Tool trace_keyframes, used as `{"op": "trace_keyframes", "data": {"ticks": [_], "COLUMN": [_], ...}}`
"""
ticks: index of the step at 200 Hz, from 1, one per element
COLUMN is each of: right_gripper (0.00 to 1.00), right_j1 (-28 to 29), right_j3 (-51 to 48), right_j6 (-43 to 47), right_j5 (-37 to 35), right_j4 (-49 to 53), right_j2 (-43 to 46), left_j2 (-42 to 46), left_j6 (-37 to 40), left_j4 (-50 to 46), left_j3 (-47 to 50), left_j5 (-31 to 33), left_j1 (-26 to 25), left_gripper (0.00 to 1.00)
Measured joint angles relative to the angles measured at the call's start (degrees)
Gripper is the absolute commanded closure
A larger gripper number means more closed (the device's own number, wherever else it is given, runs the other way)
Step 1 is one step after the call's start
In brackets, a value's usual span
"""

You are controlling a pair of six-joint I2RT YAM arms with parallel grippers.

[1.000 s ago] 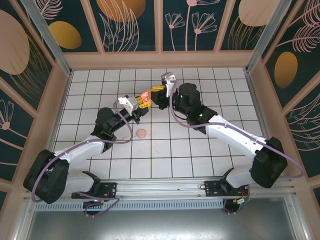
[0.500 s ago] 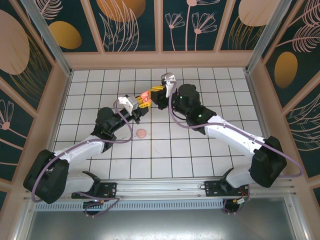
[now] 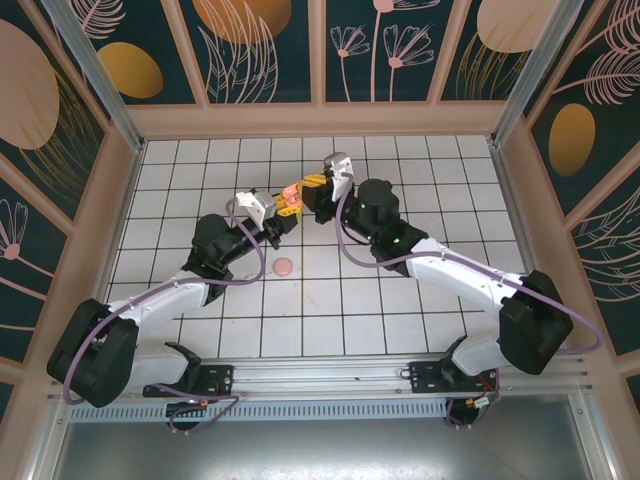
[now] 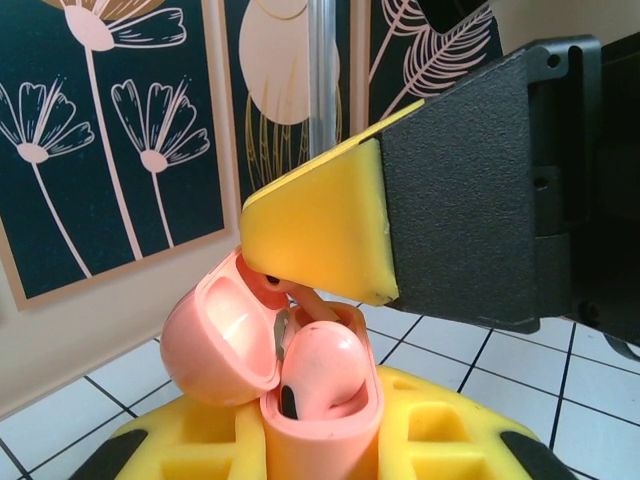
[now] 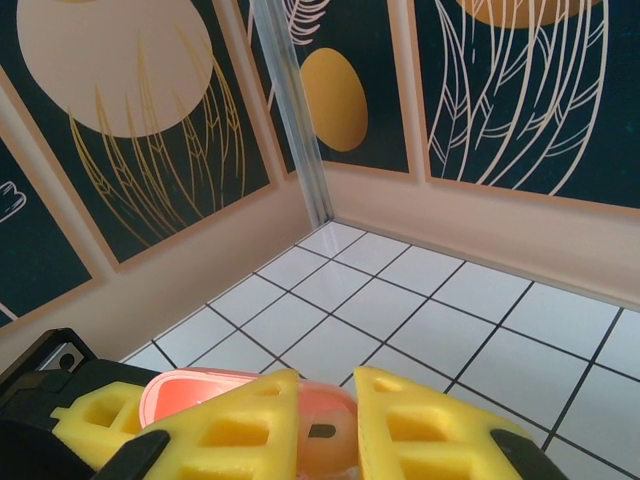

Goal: Insert the wireless bluetooth earbuds into the charging case

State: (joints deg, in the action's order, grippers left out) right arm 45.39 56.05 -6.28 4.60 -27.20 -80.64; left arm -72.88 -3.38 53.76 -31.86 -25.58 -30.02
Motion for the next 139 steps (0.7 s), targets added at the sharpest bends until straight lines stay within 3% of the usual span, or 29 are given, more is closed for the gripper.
{"op": "trace_keyframes", "data": {"ticks": [63,139], "right_gripper": [0.83,0.83], "right_j1": [0.3,0.5], "right_j3": [-1.5,1.3], "right_j6": [1.5,6.6], "right_j5": [-0.1,2.1], "right_j4": [-3.0,3.3], "right_j2": [0.2,0.2], "left_j2": [0.3,1.3], "left_j6": [-1.6,-1.4], "left_j4": [-0.1,-2.3], "left_j3": [0.0,-0.2], "left_j5": [-1.2,-2.0], "left_j1": [0.0,0.0], "left_gripper": [1.0,1.0]}}
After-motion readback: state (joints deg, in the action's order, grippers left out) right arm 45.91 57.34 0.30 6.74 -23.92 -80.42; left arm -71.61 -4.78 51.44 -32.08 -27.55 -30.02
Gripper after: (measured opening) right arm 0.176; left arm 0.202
